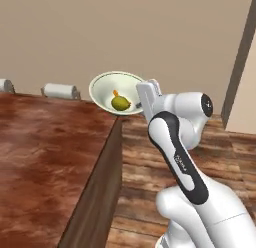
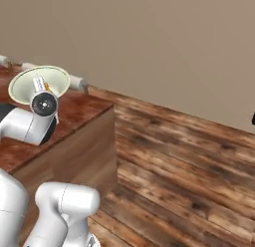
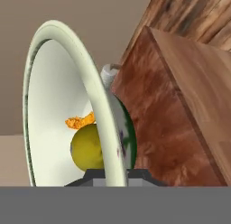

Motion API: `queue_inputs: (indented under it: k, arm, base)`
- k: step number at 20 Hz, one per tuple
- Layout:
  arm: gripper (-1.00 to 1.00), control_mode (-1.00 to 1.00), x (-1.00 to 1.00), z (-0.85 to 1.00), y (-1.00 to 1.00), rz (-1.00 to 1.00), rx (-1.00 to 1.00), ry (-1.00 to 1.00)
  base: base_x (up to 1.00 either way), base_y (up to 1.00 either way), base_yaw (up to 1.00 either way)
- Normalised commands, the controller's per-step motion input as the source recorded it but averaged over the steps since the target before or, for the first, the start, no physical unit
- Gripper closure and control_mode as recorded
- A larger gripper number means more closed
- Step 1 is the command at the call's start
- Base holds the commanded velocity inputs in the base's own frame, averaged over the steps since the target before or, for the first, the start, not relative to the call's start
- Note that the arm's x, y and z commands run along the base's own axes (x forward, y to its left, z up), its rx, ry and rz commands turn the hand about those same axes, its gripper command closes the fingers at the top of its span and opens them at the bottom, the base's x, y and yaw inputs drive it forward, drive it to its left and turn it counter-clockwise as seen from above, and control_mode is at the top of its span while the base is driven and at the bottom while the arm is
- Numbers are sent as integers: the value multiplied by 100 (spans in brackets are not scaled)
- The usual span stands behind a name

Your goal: The microwave is finished heating the shrimp and lemon. Take the bowl containing the food and place it on the dining counter.

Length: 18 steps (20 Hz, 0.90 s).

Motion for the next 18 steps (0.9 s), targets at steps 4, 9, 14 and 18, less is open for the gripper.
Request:
queue_inputs:
  k: [4, 9, 14, 18]
  arm:
    - [100, 100, 0, 0, 0, 0, 0, 0]
    - [100, 100, 0, 0, 0, 0, 0, 0]
    - [100, 100, 0, 0, 0, 0, 0, 0]
    - [100, 100, 0, 0, 0, 0, 0, 0]
  base:
    - [7, -46, 84]
    - [47, -94, 53]
    - [59, -96, 50]
    - [65, -83, 58]
